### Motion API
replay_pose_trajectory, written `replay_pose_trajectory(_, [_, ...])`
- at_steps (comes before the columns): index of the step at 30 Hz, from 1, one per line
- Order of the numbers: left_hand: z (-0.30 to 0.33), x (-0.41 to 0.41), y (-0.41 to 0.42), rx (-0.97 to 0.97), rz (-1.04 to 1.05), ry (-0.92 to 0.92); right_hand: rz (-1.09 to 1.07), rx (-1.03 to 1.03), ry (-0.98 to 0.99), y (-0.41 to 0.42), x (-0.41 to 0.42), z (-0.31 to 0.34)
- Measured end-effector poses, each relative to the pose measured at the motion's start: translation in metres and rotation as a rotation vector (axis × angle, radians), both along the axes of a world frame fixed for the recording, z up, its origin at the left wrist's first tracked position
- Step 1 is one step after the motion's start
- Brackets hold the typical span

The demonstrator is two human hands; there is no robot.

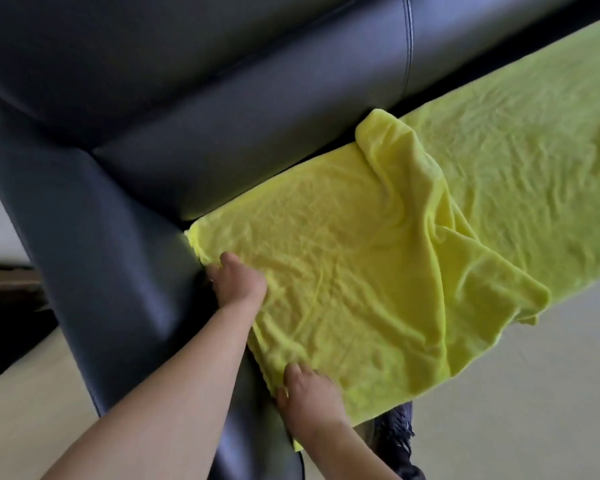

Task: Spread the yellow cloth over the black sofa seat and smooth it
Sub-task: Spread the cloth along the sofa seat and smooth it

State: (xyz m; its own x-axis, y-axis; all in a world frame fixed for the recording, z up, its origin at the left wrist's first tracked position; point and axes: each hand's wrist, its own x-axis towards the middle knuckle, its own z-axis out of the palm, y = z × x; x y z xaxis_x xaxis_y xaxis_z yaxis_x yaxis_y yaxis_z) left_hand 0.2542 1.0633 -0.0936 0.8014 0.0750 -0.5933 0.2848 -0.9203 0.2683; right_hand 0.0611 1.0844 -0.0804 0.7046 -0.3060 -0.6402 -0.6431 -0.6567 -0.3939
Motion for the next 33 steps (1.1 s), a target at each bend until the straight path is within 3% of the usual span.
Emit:
replay_pose_trajectory(2, [0.001,0.02,0.0,0.049,-0.065,0.037,0.105,0.092,0.126,0.001,0.004,-0.003])
replay_pose_trajectory(5, [0.001,0.031,0.003,0.154,-0.296,0.026,0.154,0.041,0.183,0.002,0.012,-0.005])
replay_pose_trajectory(13, [0.007,0.038,0.013,0.176,-0.673,-0.017,0.06,0.05,0.268,0.006,0.027,-0.007])
replay_pose_trajectory(17, [0.013,0.034,0.015,0.273,-0.863,-0.078,0.07,0.193,0.383,-0.004,0.03,-0.006])
replay_pose_trajectory(20, [0.017,0.03,0.02,0.447,-1.128,-0.105,0.091,0.205,0.45,-0.011,0.032,-0.008])
replay_pose_trajectory(23, [0.019,0.027,0.028,0.636,-1.416,-0.138,0.097,0.174,0.428,-0.012,0.037,-0.005])
replay_pose_trajectory(33, [0.016,0.028,0.018,0.659,-2.034,-0.181,0.111,0.06,0.196,-0.004,0.045,-0.005])
